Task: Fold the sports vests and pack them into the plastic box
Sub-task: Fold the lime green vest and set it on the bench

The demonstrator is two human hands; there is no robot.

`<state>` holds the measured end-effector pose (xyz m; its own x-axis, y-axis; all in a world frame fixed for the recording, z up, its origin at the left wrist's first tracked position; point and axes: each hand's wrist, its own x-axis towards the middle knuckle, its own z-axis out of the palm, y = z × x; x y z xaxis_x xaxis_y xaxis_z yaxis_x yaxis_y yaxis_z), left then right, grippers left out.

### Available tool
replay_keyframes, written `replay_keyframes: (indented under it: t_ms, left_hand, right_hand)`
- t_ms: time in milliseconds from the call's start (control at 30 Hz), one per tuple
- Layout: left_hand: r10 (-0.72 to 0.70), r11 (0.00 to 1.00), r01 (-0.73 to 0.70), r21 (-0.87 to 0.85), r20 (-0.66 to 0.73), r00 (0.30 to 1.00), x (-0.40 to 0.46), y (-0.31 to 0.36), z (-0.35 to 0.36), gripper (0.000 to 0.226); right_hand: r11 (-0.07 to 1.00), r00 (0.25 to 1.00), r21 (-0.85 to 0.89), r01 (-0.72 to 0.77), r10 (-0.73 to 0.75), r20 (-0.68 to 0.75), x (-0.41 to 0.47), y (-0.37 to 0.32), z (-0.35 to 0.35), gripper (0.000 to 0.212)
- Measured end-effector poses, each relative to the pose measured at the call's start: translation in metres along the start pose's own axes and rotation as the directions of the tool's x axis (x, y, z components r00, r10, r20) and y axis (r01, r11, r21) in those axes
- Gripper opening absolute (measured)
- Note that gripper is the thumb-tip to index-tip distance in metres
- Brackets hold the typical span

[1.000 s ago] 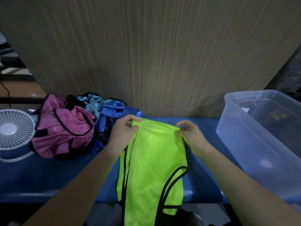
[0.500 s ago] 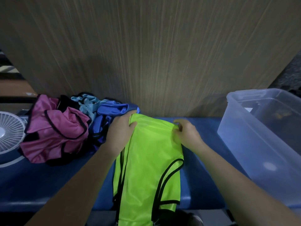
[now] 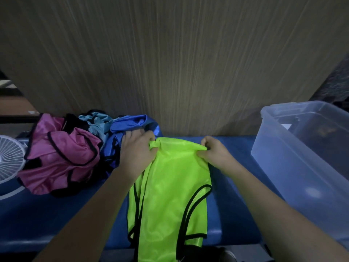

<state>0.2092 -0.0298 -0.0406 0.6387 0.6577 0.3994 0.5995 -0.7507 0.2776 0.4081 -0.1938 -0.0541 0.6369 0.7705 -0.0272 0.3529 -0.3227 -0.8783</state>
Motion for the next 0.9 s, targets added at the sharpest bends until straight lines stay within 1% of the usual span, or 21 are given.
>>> replay_keyframes:
  t_ms: [100,167,267,333,367,433,500,533,600,633,667,700,800,900]
  left_hand:
    - [0.044,0.988,-0.040,-0.147,0.026,0.999,0.000,0.009,-0.007,0.024]
    - [0.035,0.947,-0.007,-0.321,0.082,0.996,0.000,0.019,-0.011,0.026]
    - [-0.012,0.820,0.121,-0.560,0.195,0.981,0.003,0.034,-0.018,0.031]
    - [-0.029,0.718,0.186,-0.670,0.237,0.971,0.007,0.042,-0.019,0.032]
    - [-0.036,0.685,0.198,-0.701,0.239,0.970,0.009,0.044,-0.017,0.028]
    - [-0.040,0.664,0.189,-0.724,0.218,0.975,0.014,0.046,-0.011,0.018]
    - [-0.037,0.649,0.182,-0.738,0.209,0.977,0.018,0.048,-0.003,0.010]
    - [-0.035,0.648,0.182,-0.740,0.210,0.977,0.020,0.050,-0.001,0.008]
    - [-0.040,0.659,0.184,-0.730,0.210,0.977,0.025,0.051,0.005,0.008]
    - [-0.046,0.667,0.187,-0.721,0.210,0.977,0.028,0.051,0.008,0.008]
    - [-0.052,0.671,0.190,-0.717,0.210,0.976,0.030,0.050,0.010,0.009]
    - [-0.065,0.667,0.197,-0.718,0.207,0.976,0.032,0.050,0.013,0.010]
    - [-0.128,0.625,0.237,-0.744,0.201,0.971,0.035,0.051,0.017,0.013]
    - [-0.148,0.636,0.203,-0.745,0.140,0.979,0.038,0.052,0.016,0.013]
  right_hand:
    - [0.985,1.000,0.173,0.006,-0.001,-0.026,-0.006,-0.005,-0.017,0.026]
    - [0.974,1.000,0.227,0.018,-0.012,-0.028,-0.010,-0.006,-0.031,0.032]
    - [0.969,0.995,0.246,0.037,-0.013,-0.099,-0.018,-0.006,-0.049,0.041]
    - [0.976,0.983,0.215,0.038,0.002,-0.183,-0.023,-0.004,-0.058,0.038]
    - [0.981,0.977,0.188,0.038,0.003,-0.213,-0.024,-0.003,-0.061,0.035]
    - [0.991,0.975,0.128,0.030,-0.001,-0.221,-0.025,0.001,-0.063,0.024]
    - [0.994,0.983,0.111,0.009,0.012,-0.184,-0.024,0.005,-0.066,0.011]
    - [0.991,0.989,0.136,-0.003,0.024,-0.149,-0.022,0.006,-0.067,0.008]
    - [0.975,0.998,0.221,-0.028,0.041,-0.057,-0.021,0.007,-0.069,0.011]
    - [0.968,0.999,0.248,-0.032,0.041,-0.028,-0.020,0.006,-0.069,0.011]
    - [0.970,0.999,0.243,-0.029,0.038,-0.031,-0.018,0.007,-0.068,0.009]
    - [0.977,0.998,0.212,-0.017,0.031,-0.064,-0.017,0.007,-0.067,0.009]
    - [0.994,0.979,0.105,0.042,-0.020,-0.201,-0.007,0.006,-0.064,0.020]
    - [0.990,0.954,0.097,0.107,-0.075,-0.289,0.001,0.002,-0.062,0.022]
